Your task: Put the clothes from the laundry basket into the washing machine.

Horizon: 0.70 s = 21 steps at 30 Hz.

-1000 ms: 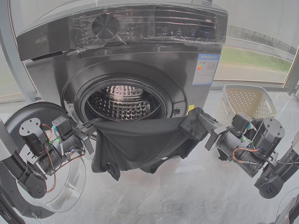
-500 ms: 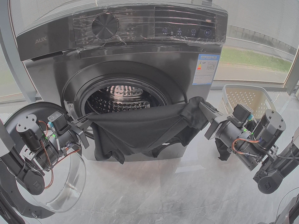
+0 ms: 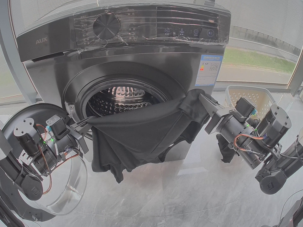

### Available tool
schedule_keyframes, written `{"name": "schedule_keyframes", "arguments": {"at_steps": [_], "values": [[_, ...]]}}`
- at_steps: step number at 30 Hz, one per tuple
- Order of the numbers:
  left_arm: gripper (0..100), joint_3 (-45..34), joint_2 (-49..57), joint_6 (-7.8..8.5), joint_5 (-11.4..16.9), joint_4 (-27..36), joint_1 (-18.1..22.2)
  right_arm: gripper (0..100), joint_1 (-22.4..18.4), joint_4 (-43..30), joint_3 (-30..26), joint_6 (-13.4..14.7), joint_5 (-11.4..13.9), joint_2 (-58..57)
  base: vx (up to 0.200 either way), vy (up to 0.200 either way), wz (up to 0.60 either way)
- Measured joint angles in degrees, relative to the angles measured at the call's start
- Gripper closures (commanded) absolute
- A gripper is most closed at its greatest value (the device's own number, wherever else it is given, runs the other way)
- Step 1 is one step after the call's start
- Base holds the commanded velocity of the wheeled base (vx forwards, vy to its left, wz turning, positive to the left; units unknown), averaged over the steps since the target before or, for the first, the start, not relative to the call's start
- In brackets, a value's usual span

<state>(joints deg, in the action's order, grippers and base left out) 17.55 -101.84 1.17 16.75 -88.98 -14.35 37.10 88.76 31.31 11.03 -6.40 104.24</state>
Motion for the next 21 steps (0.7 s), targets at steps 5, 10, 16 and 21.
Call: {"name": "schedule_keyframes", "arguments": {"at_steps": [5,10,16,21], "values": [[100,-0.41,0.52,-0.09,0.05,0.0,-0.06,100,0.52,0.02,1.07,0.02,-0.11,-0.22,0.0,0.0,0.0],[100,-0.66,1.57,-0.27,2.02,0.0,-0.04,100,0.68,0.02,1.62,-0.01,-0.24,-0.79,0.0,0.0,0.0],[100,-0.39,3.24,-0.93,2.66,0.02,0.22,100,0.66,0.0,1.63,-0.04,-0.44,-0.96,0.0,0.0,0.0],[100,-0.28,4.74,-1.71,2.68,0.0,0.38,100,0.59,0.0,1.63,0.07,-1.72,-0.91,0.0,0.0,0.0]]}}
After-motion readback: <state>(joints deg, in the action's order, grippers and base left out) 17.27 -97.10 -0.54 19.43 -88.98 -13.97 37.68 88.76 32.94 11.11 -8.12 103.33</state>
